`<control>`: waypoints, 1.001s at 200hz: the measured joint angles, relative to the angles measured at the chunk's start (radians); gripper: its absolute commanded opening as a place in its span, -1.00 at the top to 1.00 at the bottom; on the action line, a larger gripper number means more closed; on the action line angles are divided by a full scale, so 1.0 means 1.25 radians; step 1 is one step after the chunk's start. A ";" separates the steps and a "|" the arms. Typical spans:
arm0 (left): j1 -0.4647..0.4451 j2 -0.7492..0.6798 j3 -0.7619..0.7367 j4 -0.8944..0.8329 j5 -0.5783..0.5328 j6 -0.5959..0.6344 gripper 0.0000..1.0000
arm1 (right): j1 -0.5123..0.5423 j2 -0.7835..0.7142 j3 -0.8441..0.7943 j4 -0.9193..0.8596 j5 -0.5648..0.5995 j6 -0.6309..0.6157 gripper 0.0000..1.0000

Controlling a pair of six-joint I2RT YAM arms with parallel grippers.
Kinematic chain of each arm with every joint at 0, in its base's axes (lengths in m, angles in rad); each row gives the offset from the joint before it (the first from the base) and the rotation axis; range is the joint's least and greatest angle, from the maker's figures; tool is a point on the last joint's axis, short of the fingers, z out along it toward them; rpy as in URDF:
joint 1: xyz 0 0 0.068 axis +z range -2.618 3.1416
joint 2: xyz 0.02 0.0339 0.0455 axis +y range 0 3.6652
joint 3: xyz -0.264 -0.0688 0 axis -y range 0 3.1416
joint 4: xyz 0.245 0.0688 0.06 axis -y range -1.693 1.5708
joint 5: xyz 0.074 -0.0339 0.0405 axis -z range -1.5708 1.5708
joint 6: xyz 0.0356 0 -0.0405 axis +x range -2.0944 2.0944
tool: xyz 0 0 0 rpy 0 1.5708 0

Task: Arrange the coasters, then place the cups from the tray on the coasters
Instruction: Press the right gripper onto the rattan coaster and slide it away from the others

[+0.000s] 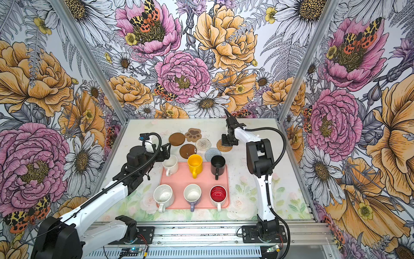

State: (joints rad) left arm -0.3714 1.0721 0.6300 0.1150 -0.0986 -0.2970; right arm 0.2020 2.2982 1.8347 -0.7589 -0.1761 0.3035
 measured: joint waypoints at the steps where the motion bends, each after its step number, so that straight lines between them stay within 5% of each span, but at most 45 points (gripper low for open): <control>1: 0.000 0.000 0.000 0.000 0.000 0.000 -0.87 | -0.001 -0.001 -0.001 0.000 0.000 0.000 1.00; 200: 0.000 -0.010 0.000 -0.012 -0.012 0.007 -0.87 | -0.115 -0.059 -0.084 -0.031 -0.014 -0.007 1.00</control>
State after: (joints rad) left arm -0.3710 1.0595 0.6300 0.0998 -0.1139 -0.2882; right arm 0.0586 2.2246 1.7294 -0.7982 -0.1936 0.2951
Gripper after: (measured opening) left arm 0.933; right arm 0.049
